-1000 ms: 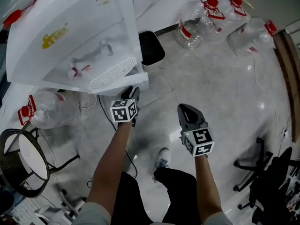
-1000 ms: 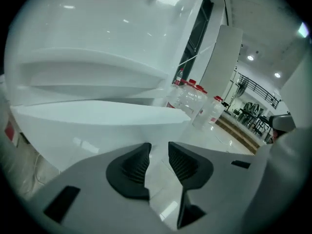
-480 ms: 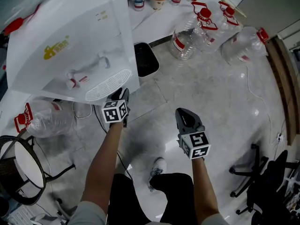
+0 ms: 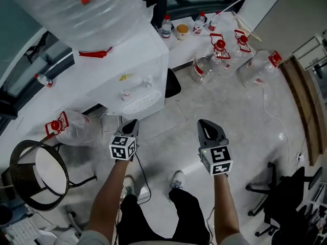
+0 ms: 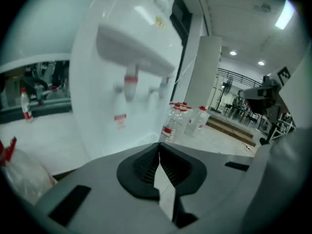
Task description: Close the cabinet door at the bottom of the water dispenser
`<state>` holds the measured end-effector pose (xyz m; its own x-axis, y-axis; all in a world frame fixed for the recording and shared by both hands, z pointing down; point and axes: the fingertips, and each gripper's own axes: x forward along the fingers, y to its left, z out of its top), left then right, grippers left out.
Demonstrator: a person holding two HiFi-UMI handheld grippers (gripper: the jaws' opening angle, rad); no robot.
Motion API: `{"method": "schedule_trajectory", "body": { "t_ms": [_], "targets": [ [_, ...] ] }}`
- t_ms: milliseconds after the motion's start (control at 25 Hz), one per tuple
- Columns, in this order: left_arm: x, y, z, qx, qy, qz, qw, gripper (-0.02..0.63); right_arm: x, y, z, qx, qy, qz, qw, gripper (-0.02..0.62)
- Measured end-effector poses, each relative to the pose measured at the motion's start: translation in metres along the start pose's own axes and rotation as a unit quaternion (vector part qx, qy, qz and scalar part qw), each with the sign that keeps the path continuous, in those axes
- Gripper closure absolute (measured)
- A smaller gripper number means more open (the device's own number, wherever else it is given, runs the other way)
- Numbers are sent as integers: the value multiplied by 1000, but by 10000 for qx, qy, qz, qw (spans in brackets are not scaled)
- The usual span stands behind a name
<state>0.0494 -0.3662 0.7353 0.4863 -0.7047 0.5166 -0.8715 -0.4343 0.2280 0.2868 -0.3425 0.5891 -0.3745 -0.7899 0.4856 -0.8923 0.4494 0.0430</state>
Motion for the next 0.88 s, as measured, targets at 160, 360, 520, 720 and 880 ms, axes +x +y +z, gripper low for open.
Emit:
{"method": "schedule_trajectory", "body": {
  "t_ms": [160,360,520,720,880],
  "targets": [
    [-111,4,85,473,-411,-128,9980,584,-52,33,104,-321,-390,-18,9987,569],
    [-226,22,213,1120,-1124,-13,9873,584,-102,73,224,-996,-793,-106,9918,569],
    [-302,36,301,1512,-1508,197,9767,584,-130,105,305,-1346,-1114,-123,9845,569],
    [-378,31,385,2092,-1868,346,9592,584,-159,137,382,-1716,-1477,-181,9739,569],
    [-425,17,430,2496,-2224,353,9418,584,-182,160,431,-1898,-1867,-226,9637,569]
  ]
}}
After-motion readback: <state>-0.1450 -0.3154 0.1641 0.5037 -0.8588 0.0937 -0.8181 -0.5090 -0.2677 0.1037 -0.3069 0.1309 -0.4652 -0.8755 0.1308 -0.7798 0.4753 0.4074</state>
